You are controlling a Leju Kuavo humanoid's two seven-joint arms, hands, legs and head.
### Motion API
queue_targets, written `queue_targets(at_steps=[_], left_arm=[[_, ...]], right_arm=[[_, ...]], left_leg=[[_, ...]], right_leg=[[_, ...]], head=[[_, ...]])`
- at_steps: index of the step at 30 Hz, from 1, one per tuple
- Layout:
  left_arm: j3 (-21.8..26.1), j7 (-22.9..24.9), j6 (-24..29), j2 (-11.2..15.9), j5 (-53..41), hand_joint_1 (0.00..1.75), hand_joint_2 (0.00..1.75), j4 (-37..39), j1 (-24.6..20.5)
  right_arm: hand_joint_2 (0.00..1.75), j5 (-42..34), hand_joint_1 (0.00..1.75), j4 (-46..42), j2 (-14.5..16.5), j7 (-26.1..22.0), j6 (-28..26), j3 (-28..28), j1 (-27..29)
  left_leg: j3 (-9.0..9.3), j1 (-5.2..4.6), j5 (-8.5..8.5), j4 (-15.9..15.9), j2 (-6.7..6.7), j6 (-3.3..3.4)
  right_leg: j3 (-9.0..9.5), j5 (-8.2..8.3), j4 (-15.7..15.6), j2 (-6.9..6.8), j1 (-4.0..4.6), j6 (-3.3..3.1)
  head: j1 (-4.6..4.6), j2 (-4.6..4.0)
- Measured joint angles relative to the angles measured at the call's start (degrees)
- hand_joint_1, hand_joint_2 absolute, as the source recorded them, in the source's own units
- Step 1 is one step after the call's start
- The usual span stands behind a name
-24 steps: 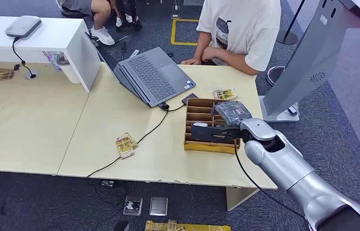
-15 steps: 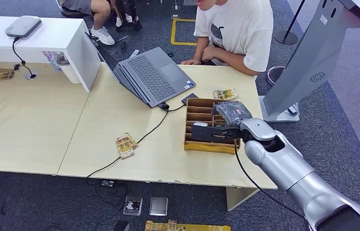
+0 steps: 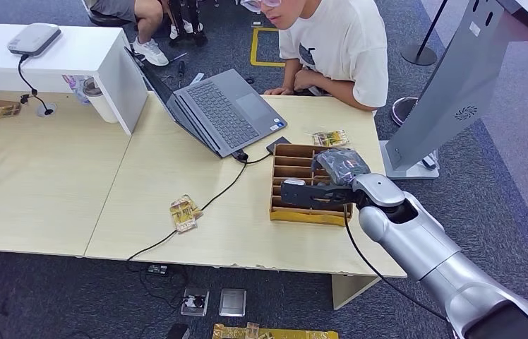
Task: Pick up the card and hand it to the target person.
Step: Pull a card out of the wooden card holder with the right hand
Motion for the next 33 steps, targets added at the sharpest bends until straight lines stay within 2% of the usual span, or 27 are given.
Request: queue_targets(at_steps=[33], left_arm=[[0.84, 0.34, 0.02, -0.01, -0.07, 0.00, 1.75, 0.00, -0.17]], right_arm=[[1.75, -0.01, 0.96, 2.53, 0.57, -0.96, -2.08, 0.83, -0.96]], left_leg=[[-0.01, 0.00, 0.00, 0.00, 0.00, 0.00]], right_leg=[[0.00, 0.00, 0.00, 0.00, 0.00, 0.00]], head=[[-0.01, 0.00]])
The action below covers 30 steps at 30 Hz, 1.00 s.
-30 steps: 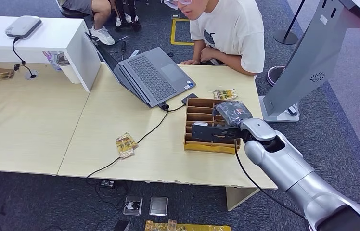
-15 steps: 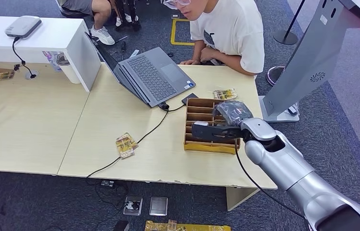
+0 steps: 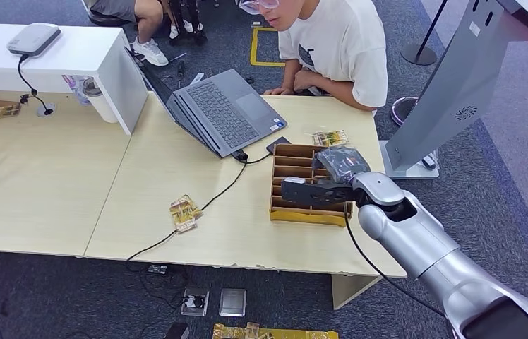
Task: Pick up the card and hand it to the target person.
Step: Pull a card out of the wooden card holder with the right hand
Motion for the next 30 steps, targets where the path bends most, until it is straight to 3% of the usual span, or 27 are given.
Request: queue_targets(at_steps=[30], left_arm=[[0.10, 0.16, 0.01, -0.05, -0.24, 0.00, 1.75, 0.00, -0.22]], right_arm=[[1.75, 1.10, 0.93, 2.38, 0.31, -0.01, -3.41, 0.04, 0.34]], left_leg=[[0.00, 0.00, 0.00, 0.00, 0.01, 0.00]], right_leg=[[0.00, 0.00, 0.00, 0.00, 0.00, 0.00]], head=[[0.01, 0.00]])
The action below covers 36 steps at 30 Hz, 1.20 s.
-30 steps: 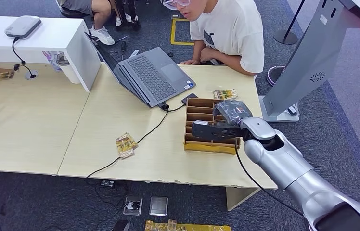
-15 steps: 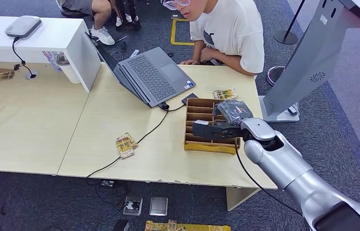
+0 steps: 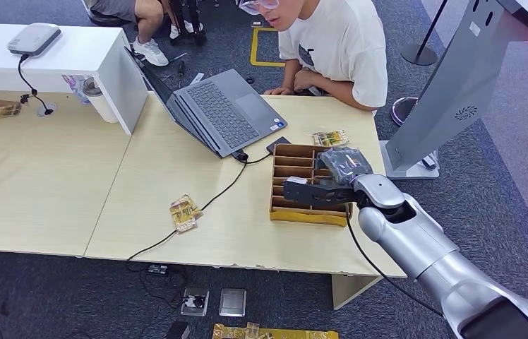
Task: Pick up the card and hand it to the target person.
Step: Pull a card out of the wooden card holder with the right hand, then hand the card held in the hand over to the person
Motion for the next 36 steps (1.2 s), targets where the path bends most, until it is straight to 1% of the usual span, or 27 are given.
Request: queue_targets(at_steps=[4, 8, 10, 12, 14, 36], left_arm=[[0.00, 0.00, 0.01, 0.00, 0.00, 0.00, 1.75, 0.00, 0.00], [0.00, -0.02, 0.00, 0.00, 0.00, 0.00, 1.75, 0.00, 0.00], [0.00, -0.07, -0.01, 0.00, 0.01, 0.00, 1.75, 0.00, 0.01], [0.00, -0.15, -0.01, 0.00, 0.02, 0.00, 1.75, 0.00, 0.01], [0.01, -0.19, -0.01, 0.00, 0.02, 0.00, 1.75, 0.00, 0.02], [0.18, -0.96, 0.05, 0.00, 0.35, 0.00, 1.75, 0.00, 0.08]], right_arm=[[1.75, 0.00, 0.92, 0.01, 0.00, 0.00, 0.00, 0.00, 0.03], [1.75, 0.01, 0.99, 0.01, 0.00, -0.08, -0.10, -0.01, 0.07], [1.75, 0.04, 1.26, 0.02, 0.00, -0.22, -0.23, -0.02, 0.11], [1.75, 0.09, 1.64, 0.09, 0.01, -0.45, -0.44, -0.02, 0.13], [1.75, 0.14, 1.75, 0.21, 0.03, -0.66, -0.63, -0.02, 0.13], [1.75, 0.85, 1.75, 0.49, 0.12, -1.85, -0.97, -0.03, 0.09]], left_leg=[[0.00, 0.00, 0.00, 0.00, 0.00, 0.00], [0.01, 0.00, 0.00, 0.00, 0.00, 0.00], [0.01, 0.00, 0.00, 0.00, 0.00, 0.00], [0.01, 0.00, 0.00, 0.00, 0.00, 0.00], [0.01, 0.00, 0.00, 0.00, 0.00, 0.00], [0.01, 0.00, 0.00, 0.00, 0.00, 0.00]], right_leg=[[0.00, 0.00, 0.00, 0.00, 0.00, 0.00], [0.00, 0.00, 0.00, 0.00, 0.00, 0.00], [0.00, 0.00, 0.00, 0.00, 0.00, 0.00], [0.01, 0.00, 0.00, 0.00, 0.00, 0.00], [0.01, 0.00, 0.00, 0.00, 0.00, 0.00], [0.01, 0.00, 0.00, 0.00, 0.00, 0.00]], head=[[-0.01, 0.00], [-0.02, 0.00], [-0.02, 0.00], [-0.02, 0.00], [-0.01, 0.00], [-0.01, 0.00]])
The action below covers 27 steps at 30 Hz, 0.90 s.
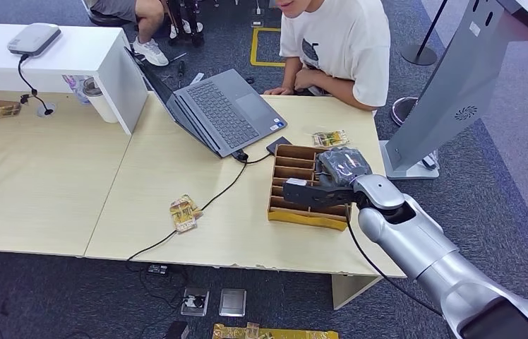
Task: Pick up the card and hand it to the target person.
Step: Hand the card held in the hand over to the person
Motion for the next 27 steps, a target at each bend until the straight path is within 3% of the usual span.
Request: queue_targets(at_steps=[27], left_arm=[[0.13, -0.74, -0.08, 0.00, -0.20, 0.00, 1.75, 0.00, 0.09]], right_arm=[[1.75, -0.81, 1.75, -10.09, -4.60, 2.72, -0.52, -5.33, -2.56]], left_leg=[[0.05, 0.00, 0.00, 0.02, 0.00, 0.00]], right_leg=[[0.03, 0.01, 0.00, 0.00, 0.00, 0.01]], head=[[-0.01, 0.00]])
